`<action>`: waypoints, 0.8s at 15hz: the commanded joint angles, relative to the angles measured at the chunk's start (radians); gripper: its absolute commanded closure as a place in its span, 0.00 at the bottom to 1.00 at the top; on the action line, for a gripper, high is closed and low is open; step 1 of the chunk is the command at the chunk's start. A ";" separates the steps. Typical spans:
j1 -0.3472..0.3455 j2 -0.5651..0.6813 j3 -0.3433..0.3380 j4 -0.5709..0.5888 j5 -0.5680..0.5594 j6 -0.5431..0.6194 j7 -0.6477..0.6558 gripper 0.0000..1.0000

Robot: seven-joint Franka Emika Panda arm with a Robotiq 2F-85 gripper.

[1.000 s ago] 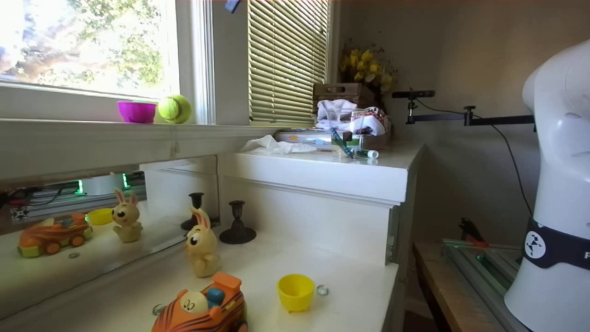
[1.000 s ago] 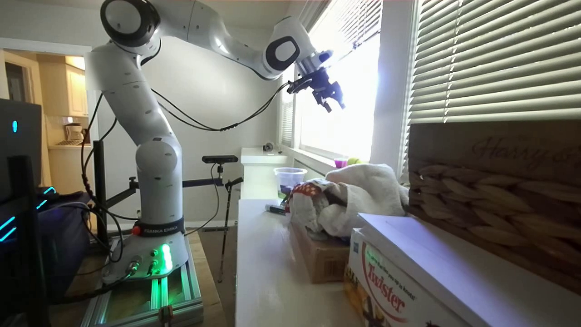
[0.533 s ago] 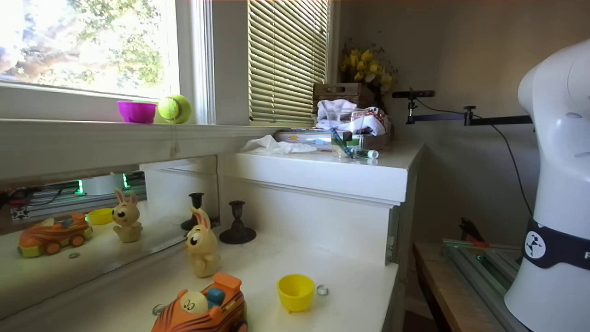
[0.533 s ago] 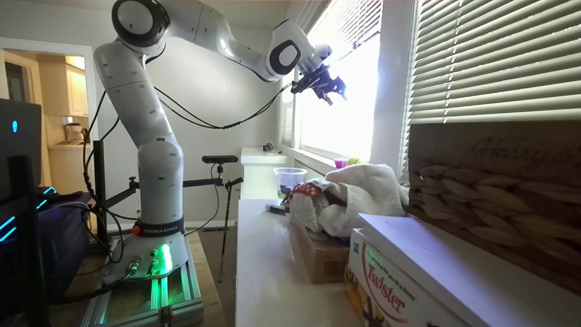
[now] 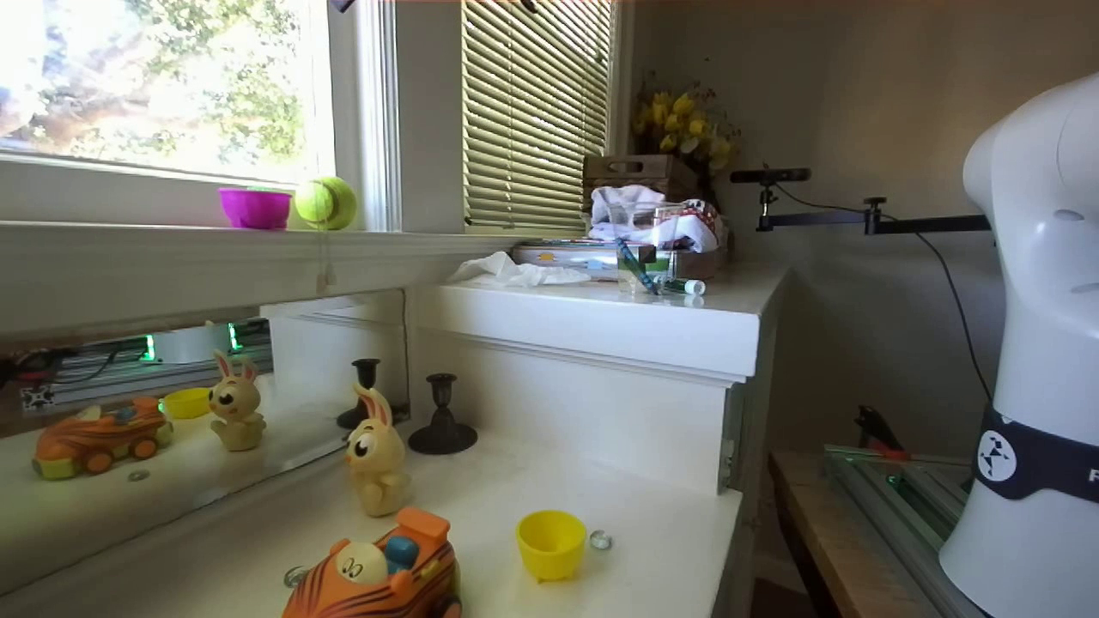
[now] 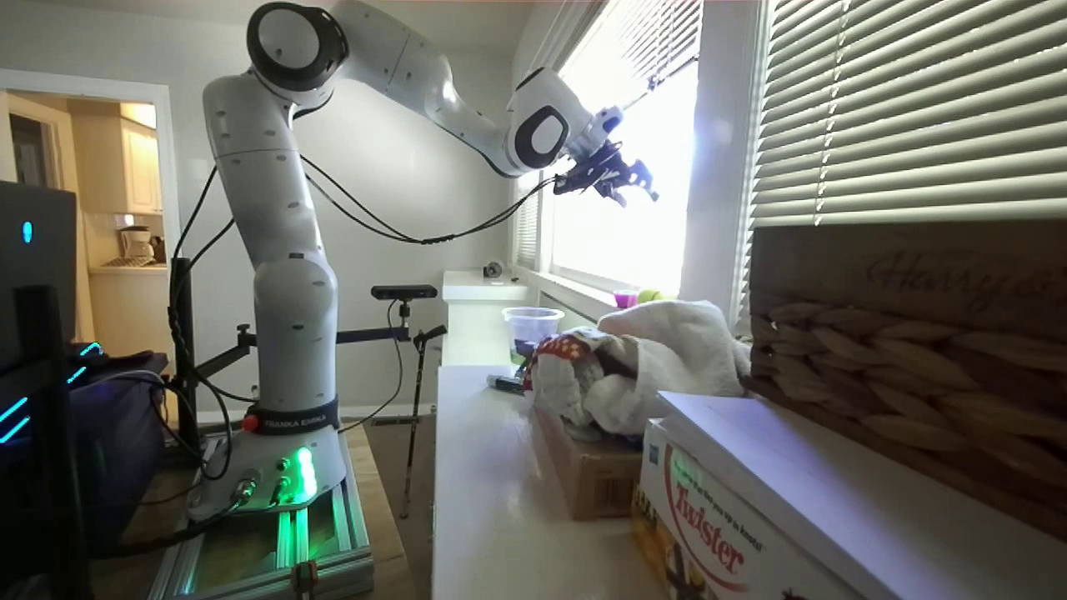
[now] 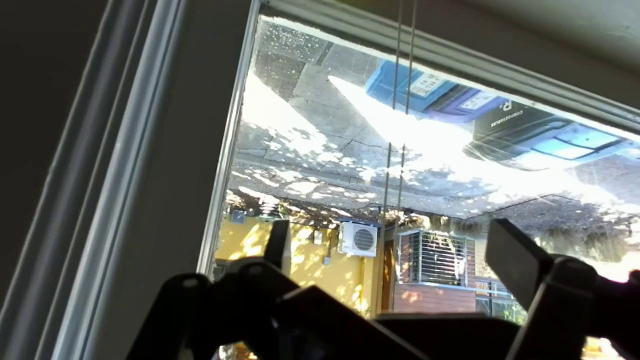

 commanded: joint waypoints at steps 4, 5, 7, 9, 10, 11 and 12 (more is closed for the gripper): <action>0.041 0.053 -0.028 0.026 0.048 0.058 -0.046 0.41; 0.039 0.057 -0.028 0.027 0.045 0.055 -0.040 0.48; 0.038 0.059 -0.029 0.026 0.045 0.054 -0.036 0.62; 0.037 0.059 -0.030 0.025 0.044 0.051 -0.033 0.76; 0.039 0.058 -0.031 0.025 0.047 0.046 -0.034 0.84; 0.039 0.059 -0.030 0.025 0.046 0.049 -0.032 0.90; 0.041 0.060 -0.031 0.025 0.050 0.049 -0.034 0.99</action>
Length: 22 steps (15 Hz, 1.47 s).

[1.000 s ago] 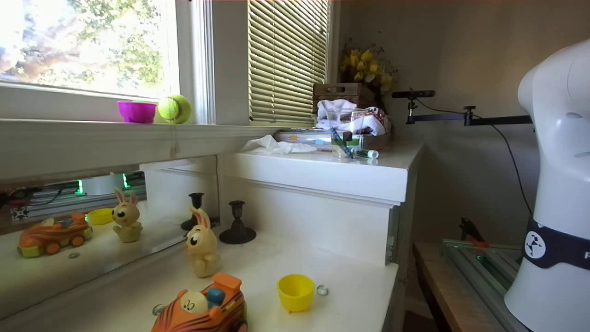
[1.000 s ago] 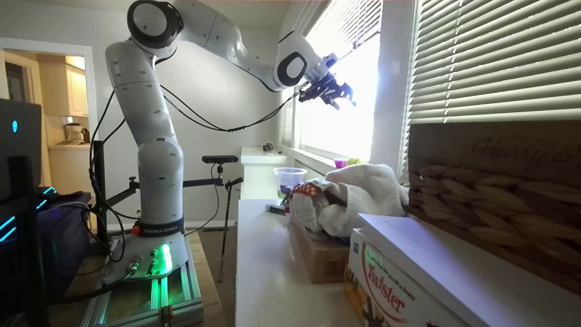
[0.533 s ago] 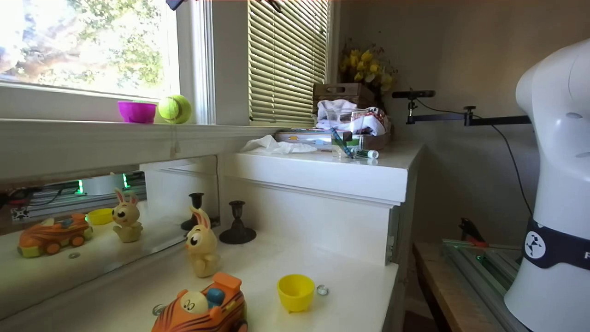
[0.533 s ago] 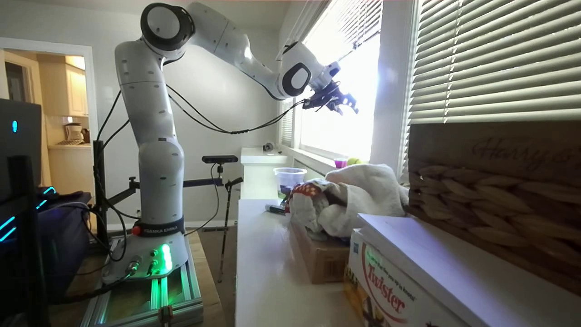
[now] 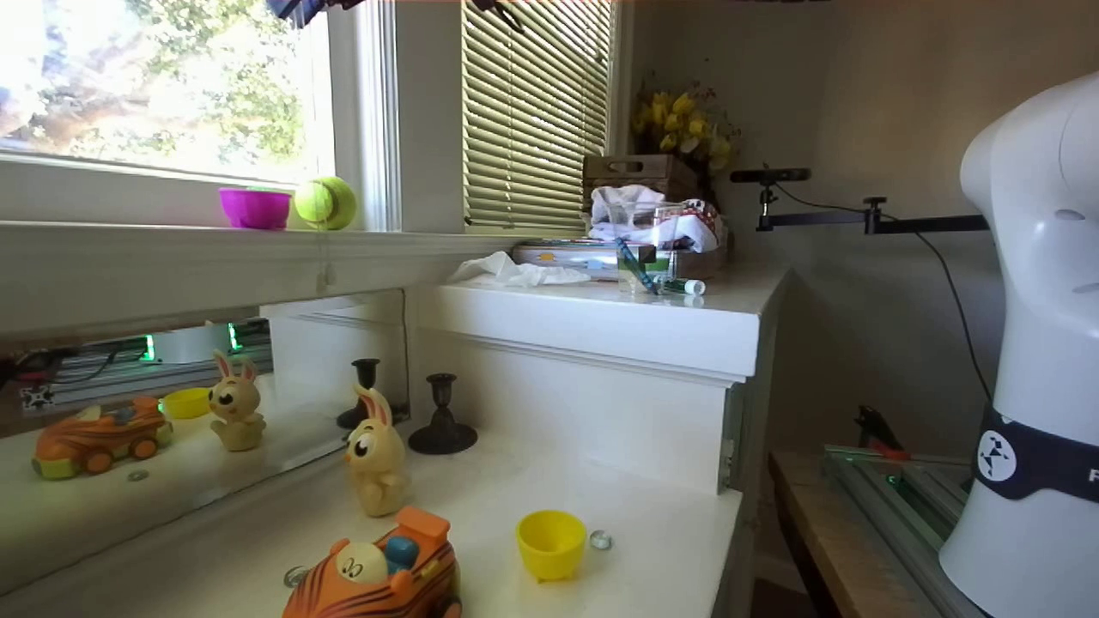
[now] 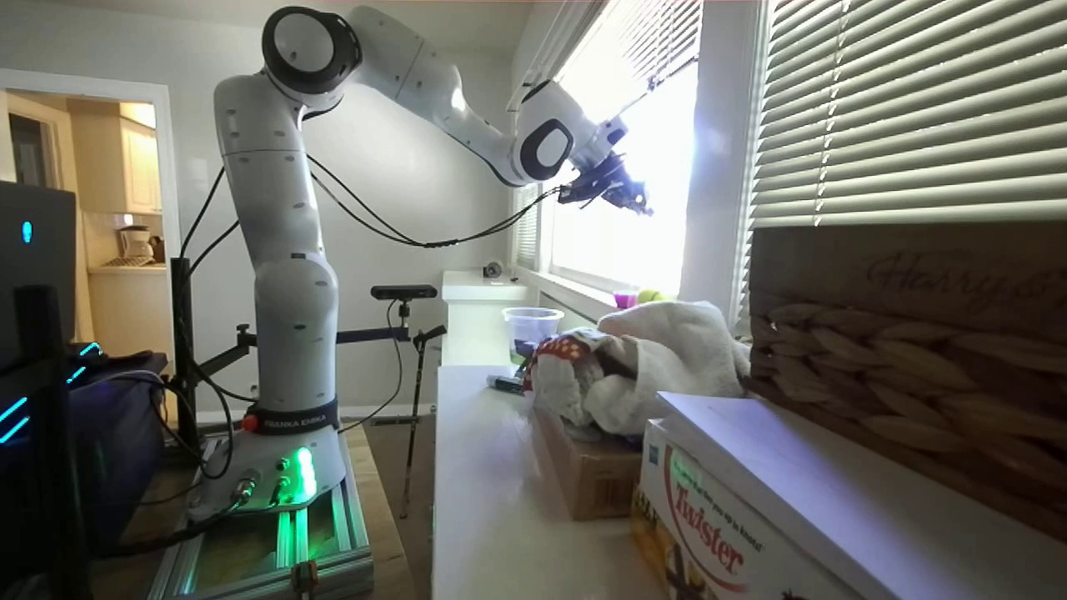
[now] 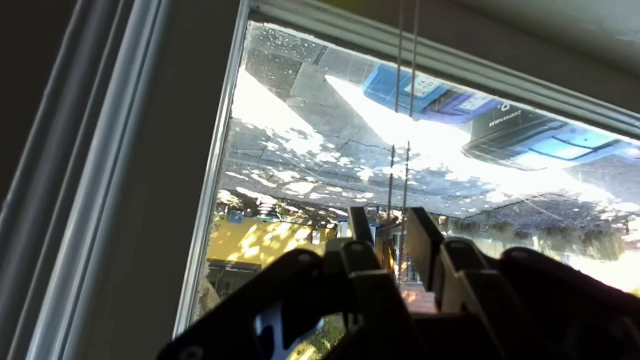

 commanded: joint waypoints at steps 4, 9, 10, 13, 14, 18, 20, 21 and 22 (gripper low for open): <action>0.018 0.013 -0.010 0.020 0.031 0.003 -0.019 1.00; -0.019 -0.010 0.024 0.016 -0.014 -0.016 0.017 1.00; 0.006 -0.027 0.011 0.012 0.004 -0.031 0.008 1.00; 0.058 -0.081 0.011 -0.008 0.064 -0.075 -0.016 1.00; 0.079 -0.099 0.013 -0.016 0.081 -0.088 -0.021 1.00; 0.180 -0.134 0.004 -0.014 0.166 -0.160 -0.042 1.00; 0.225 -0.126 -0.006 -0.011 0.202 -0.167 -0.057 1.00; 0.239 -0.120 -0.010 -0.004 0.210 -0.177 -0.062 1.00; 0.258 -0.105 -0.019 0.002 0.221 -0.169 -0.084 1.00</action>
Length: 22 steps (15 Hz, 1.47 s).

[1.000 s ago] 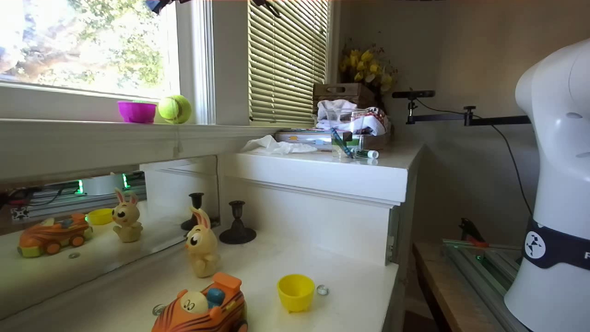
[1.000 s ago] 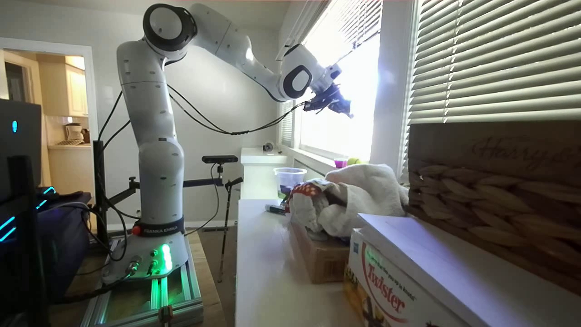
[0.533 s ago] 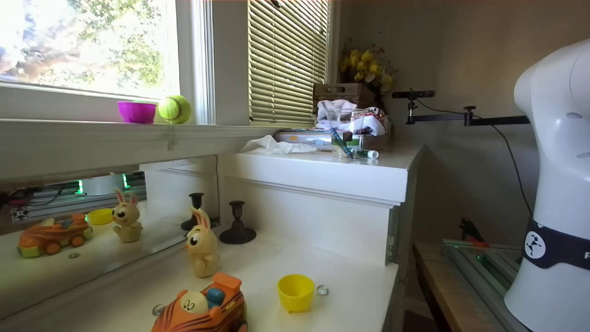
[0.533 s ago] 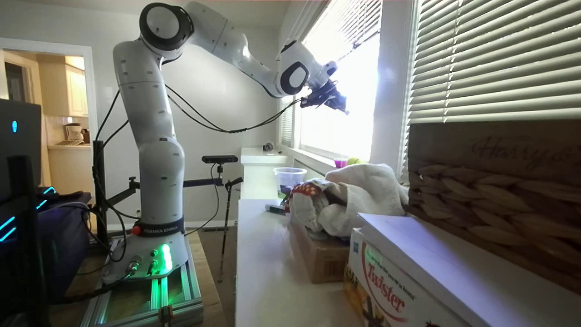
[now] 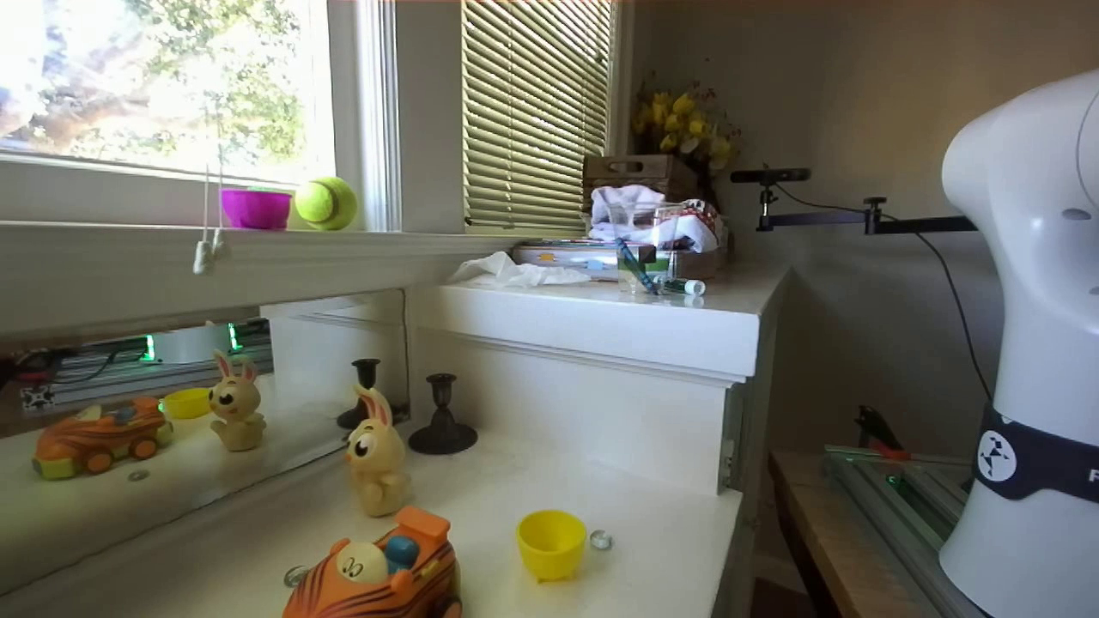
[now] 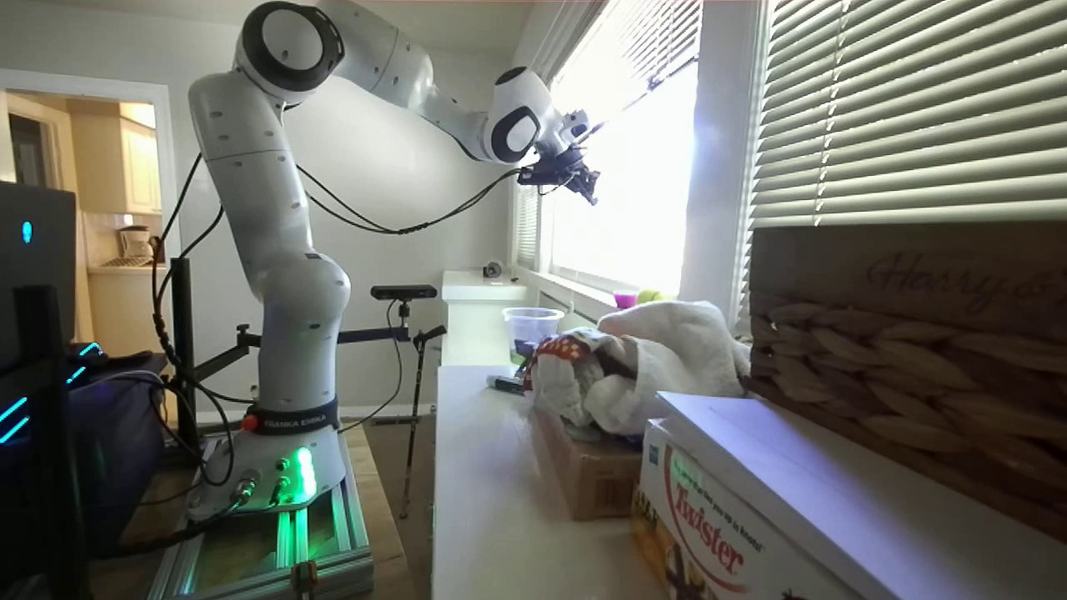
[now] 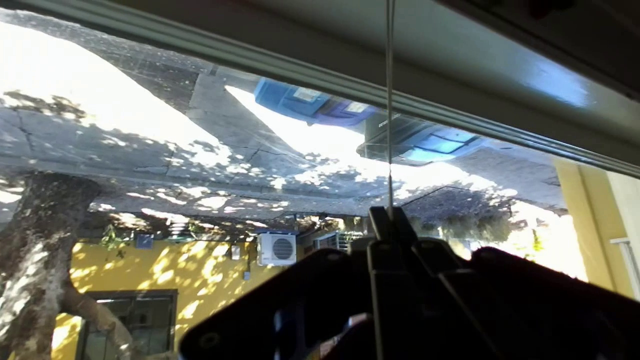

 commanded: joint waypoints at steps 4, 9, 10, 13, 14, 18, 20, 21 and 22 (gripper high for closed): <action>0.171 0.055 -0.102 0.045 0.207 -0.052 -0.215 1.00; 0.278 0.117 -0.191 0.129 0.407 -0.146 -0.394 1.00; 0.288 0.129 -0.202 0.143 0.435 -0.169 -0.416 1.00; 0.205 0.171 -0.132 0.187 0.524 -0.250 -0.476 1.00; 0.186 0.182 -0.117 0.198 0.542 -0.273 -0.487 1.00; 0.083 0.218 -0.023 0.230 0.571 -0.380 -0.499 1.00; 0.044 0.228 0.018 0.233 0.548 -0.408 -0.493 1.00; 0.029 0.230 0.036 0.234 0.536 -0.410 -0.495 1.00; 0.013 0.235 0.054 0.241 0.523 -0.376 -0.488 1.00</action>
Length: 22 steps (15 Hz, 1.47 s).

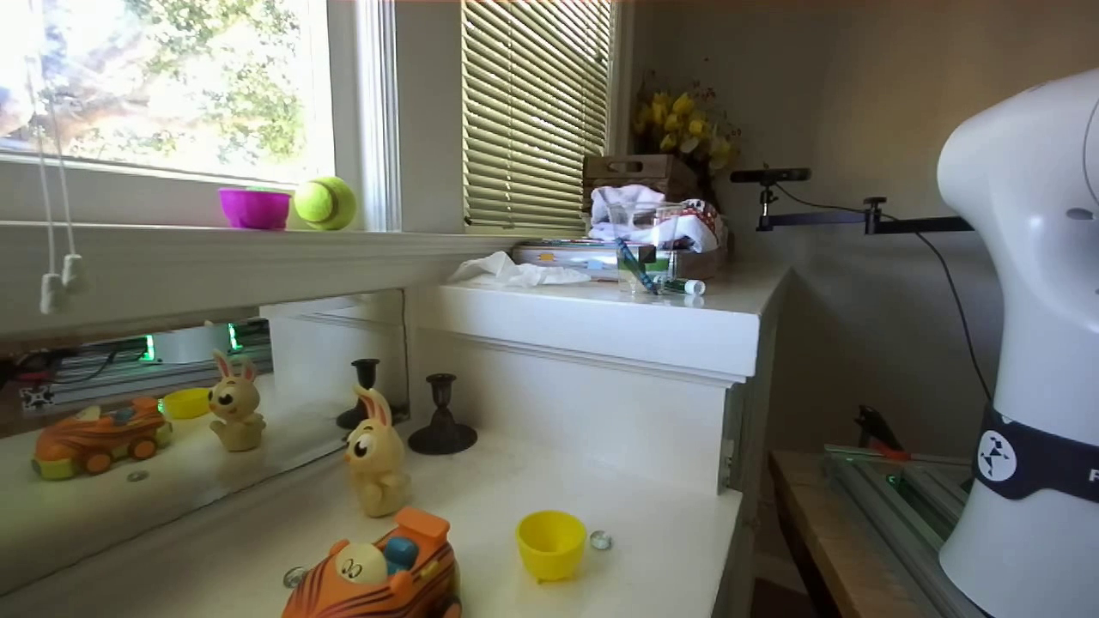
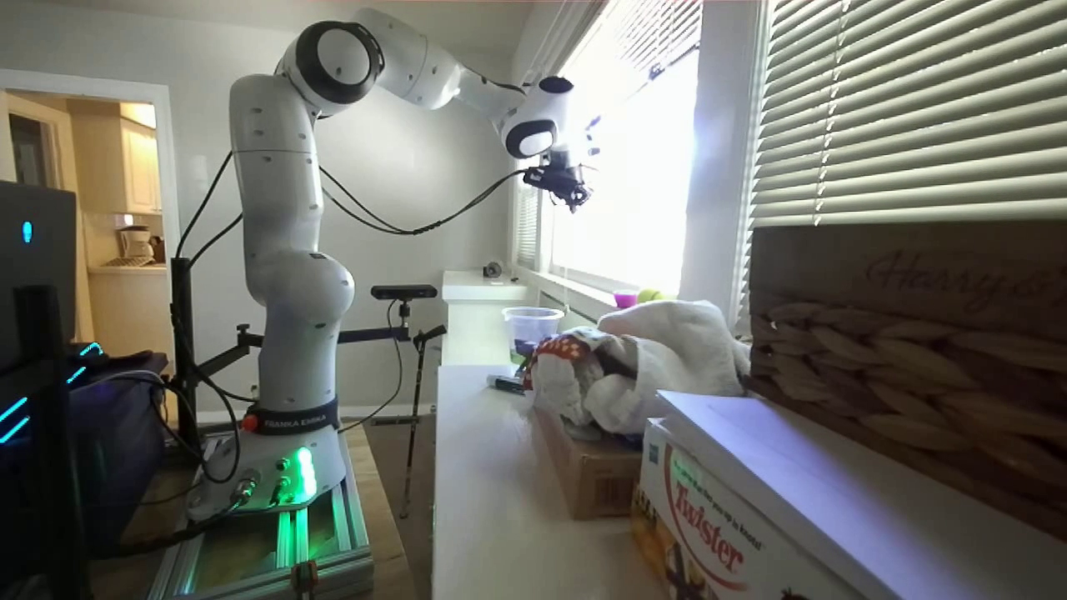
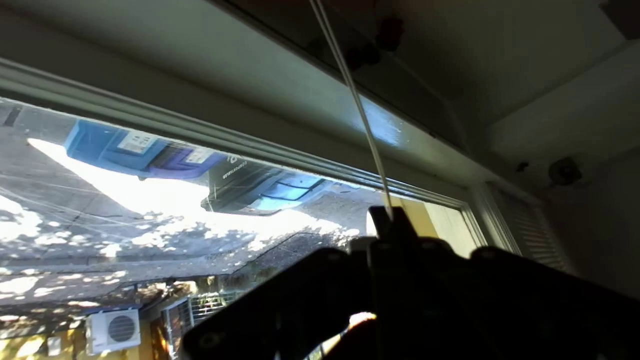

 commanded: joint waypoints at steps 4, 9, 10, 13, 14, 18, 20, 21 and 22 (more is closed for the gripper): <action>-0.102 0.026 0.107 -0.010 -0.069 0.077 0.016 1.00; -0.122 -0.006 0.124 -0.009 -0.060 0.095 0.009 1.00; -0.122 -0.011 0.127 -0.007 -0.061 0.103 0.006 1.00; -0.120 -0.039 0.135 0.006 -0.076 0.145 0.013 1.00; -0.121 -0.049 0.136 0.009 -0.091 0.160 0.023 1.00; -0.121 -0.087 0.130 0.015 -0.152 0.219 0.050 1.00; -0.125 -0.102 0.123 0.023 -0.193 0.237 0.075 1.00; -0.140 -0.109 0.129 0.027 -0.196 0.243 0.074 1.00; -0.145 -0.116 0.128 0.032 -0.208 0.251 0.083 1.00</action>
